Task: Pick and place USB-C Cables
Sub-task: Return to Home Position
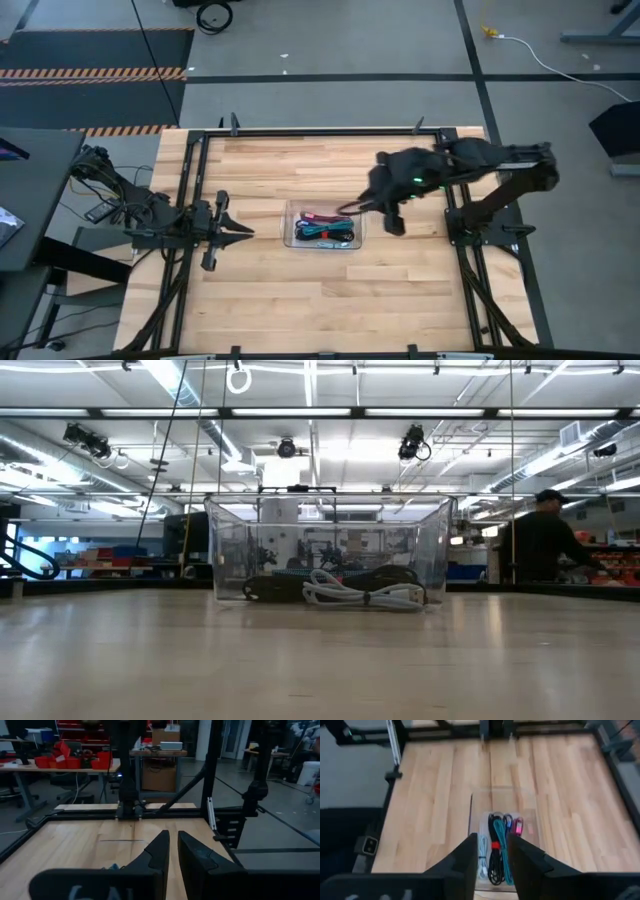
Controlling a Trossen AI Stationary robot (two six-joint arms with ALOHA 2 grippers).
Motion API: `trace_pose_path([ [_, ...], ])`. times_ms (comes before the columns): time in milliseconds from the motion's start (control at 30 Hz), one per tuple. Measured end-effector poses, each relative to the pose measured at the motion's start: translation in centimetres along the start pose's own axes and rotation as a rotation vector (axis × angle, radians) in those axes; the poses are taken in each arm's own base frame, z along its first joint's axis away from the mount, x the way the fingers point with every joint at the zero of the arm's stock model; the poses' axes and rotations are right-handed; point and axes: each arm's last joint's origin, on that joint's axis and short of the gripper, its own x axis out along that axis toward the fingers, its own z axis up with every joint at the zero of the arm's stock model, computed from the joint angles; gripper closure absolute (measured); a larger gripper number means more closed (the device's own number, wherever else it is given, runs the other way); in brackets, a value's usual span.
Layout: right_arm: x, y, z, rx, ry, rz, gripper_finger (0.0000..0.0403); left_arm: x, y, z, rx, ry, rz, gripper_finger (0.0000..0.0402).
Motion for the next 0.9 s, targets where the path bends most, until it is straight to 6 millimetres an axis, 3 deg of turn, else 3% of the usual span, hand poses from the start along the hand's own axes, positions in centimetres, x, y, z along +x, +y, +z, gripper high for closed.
trace_pose_path([
  [100,-1.7,1.0,-1.3,-0.010,-0.031,-0.021,0.0332,0.0,0.0,0.0,-0.018,0.002,-0.001,0.0363],
  [233,-2.2,2.0,-4.2,0.002,-0.024,-0.039,0.0393,0.0,0.0,-0.1,-0.025,0.005,-0.002,0.0370],
  [433,-1.9,2.1,-9.4,0.037,-0.089,-0.005,0.0387,0.3,0.1,-0.1,0.058,0.010,-0.002,0.0387],
  [700,-0.2,0.3,-15.4,0.100,-0.282,0.065,0.0395,1.2,2.0,0.0,0.052,0.014,-0.085,0.0397],
  [900,0.6,-0.8,-19.8,0.138,-0.335,0.113,0.0396,1.2,3.2,0.1,0.021,0.018,-0.030,0.0399],
])
